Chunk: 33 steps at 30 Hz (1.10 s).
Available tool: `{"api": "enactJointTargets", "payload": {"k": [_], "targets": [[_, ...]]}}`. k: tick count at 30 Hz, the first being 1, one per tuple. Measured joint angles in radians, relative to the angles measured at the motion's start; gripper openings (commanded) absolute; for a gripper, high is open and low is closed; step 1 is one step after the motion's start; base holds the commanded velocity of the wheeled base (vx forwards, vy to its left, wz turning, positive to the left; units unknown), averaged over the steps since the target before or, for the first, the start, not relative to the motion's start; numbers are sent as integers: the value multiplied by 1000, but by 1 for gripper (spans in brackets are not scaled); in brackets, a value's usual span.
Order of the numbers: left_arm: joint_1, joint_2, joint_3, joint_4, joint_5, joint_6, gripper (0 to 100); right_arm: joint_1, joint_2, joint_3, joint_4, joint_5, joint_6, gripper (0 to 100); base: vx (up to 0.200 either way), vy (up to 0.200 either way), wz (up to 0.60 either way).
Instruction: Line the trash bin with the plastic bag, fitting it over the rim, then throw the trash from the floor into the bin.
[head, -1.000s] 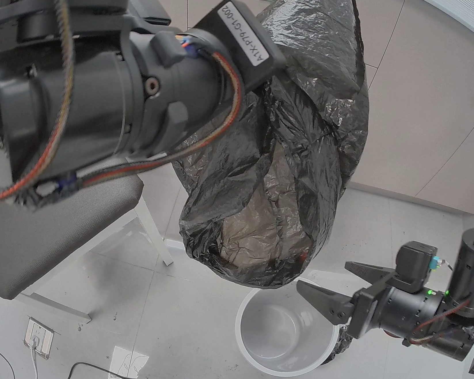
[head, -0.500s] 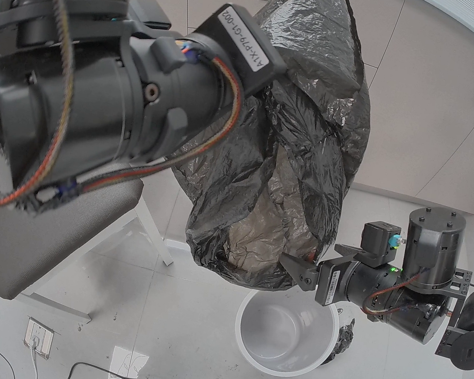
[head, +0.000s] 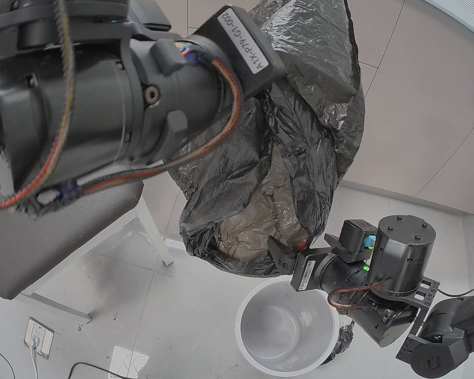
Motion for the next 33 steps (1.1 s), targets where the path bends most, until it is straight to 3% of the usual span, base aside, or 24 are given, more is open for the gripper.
{"api": "enactJointTargets", "payload": {"k": [8, 17, 22, 33], "targets": [[1, 5, 28, 1, -19, 3, 0, -6, 1, 10, -39, -15, -6, 0, 0, 0, 0], [9, 19, 53, -1, -65, 5, 0, -16, -165, 74, 8, 9, -13, 0, 0, 0, 0], [15, 32, 60, 0, -86, 16, 0, -19, -292, 113, 117, 60, 6, 0, 0, 0, 0], [35, 97, 63, -5, -123, 54, 0, -21, -601, 156, 420, 220, 146, 0, 0, 0, 0]]}}
